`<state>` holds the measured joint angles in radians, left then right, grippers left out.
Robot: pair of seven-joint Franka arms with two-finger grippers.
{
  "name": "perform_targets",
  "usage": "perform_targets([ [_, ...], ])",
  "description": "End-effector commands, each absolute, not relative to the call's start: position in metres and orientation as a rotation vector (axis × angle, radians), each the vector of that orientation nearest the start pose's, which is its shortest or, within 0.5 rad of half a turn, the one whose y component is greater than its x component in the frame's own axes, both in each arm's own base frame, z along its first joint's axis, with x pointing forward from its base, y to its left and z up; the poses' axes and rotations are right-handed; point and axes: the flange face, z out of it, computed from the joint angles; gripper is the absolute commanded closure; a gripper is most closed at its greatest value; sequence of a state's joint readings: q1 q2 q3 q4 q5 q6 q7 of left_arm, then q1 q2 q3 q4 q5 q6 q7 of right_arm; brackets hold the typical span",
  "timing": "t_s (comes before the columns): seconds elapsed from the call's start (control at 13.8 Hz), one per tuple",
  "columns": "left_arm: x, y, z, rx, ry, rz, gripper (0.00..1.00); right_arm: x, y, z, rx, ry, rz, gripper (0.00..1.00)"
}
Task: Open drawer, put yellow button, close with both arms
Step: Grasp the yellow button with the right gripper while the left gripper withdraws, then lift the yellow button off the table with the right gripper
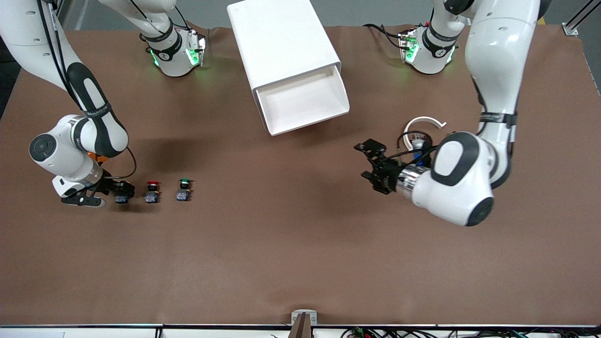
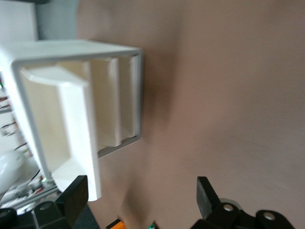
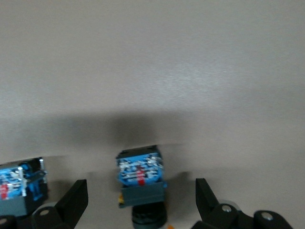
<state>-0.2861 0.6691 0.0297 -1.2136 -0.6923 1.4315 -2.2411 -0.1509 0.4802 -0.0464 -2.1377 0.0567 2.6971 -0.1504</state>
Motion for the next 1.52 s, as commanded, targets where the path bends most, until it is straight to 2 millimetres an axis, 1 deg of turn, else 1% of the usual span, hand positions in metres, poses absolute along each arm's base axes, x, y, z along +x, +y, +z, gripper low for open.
perform_targets([
  [0.0, 0.653, -0.23, 0.417, 1.929, 2.295, -1.067, 0.0, 0.572, -0.111, 0.183, -3.135, 0.09, -0.127, 0.25],
  [0.07, 0.655, -0.216, 0.422, 2.057, 2.182, -0.977, 0.0, 0.572, -0.111, 0.183, -3.138, 0.039, -0.127, 0.59],
  [0.14, 0.659, -0.203, 0.425, 2.145, 2.112, -0.901, 0.0, 0.572, -0.115, 0.183, -3.139, 0.01, -0.129, 0.87],
  [0.22, 0.663, -0.186, 0.432, 2.202, 2.074, -0.805, 0.0, 0.572, -0.115, 0.184, -3.14, 0.003, -0.131, 1.0],
  [0.36, 0.67, -0.16, 0.438, 2.354, 1.97, -0.651, 0.0, 0.574, -0.114, 0.185, -3.14, -0.007, -0.136, 1.0],
  [0.43, 0.67, -0.148, 0.447, 2.469, 1.89, -0.559, 0.0, 0.576, -0.113, 0.188, -3.14, -0.005, -0.139, 1.0],
  [0.58, 0.67, -0.132, 0.448, 2.681, 1.706, -0.456, 0.0, 0.58, -0.112, 0.201, -3.134, 0.003, -0.123, 1.0],
  [0.72, 0.661, -0.116, 0.489, 2.922, 1.359, -0.303, 0.0, 0.586, -0.107, 0.24, -3.112, 0.045, -0.052, 1.0],
  [0.8, 0.657, -0.109, 0.503, 3.018, 1.189, -0.262, 0.0, 0.588, -0.097, 0.263, -3.098, 0.106, 0.008, 1.0],
  [0.87, 0.653, -0.104, 0.517, 3.062, 1.038, -0.241, 0.0, 0.588, -0.082, 0.285, -3.086, 0.141, 0.066, 1.0],
  [0.94, 0.65, -0.095, 0.527, 3.08, 0.937, -0.233, 0.0, 0.587, -0.067, 0.315, -3.076, 0.207, 0.107, 1.0],
  [1.01, 0.647, -0.08, 0.539, 3.095, 0.843, -0.217, 0.0, 0.582, -0.045, 0.344, -3.067, 0.294, 0.152, 1.0],
  [1.09, 0.64, -0.071, 0.548, 3.113, 0.715, -0.213, 0.0, 0.577, -0.018, 0.367, -3.06, 0.366, 0.185, 1.0],
  [1.16, 0.634, -0.062, 0.558, 3.114, 0.656, -0.199, 0.0, 0.57, 0.012, 0.393, -3.047, 0.463, 0.217, 1.0],
  [1.3, 0.615, -0.055, 0.583, 3.107, 0.61, -0.163, 0.0, 0.557, 0.077, 0.441, -3.016, 0.661, 0.283, 1.0],
  [1.38, 0.608, -0.053, 0.593, 3.114, 0.551, -0.14, 0.0, 0.552, 0.105, 0.46, -3.008, 0.749, 0.297, 1.0],
  [1.45, 0.602, -0.046, 0.603, 3.125, 0.488, -0.116, 0.0, 0.545, 0.138, 0.477, -2.996, 0.855, 0.301, 1.0],
])
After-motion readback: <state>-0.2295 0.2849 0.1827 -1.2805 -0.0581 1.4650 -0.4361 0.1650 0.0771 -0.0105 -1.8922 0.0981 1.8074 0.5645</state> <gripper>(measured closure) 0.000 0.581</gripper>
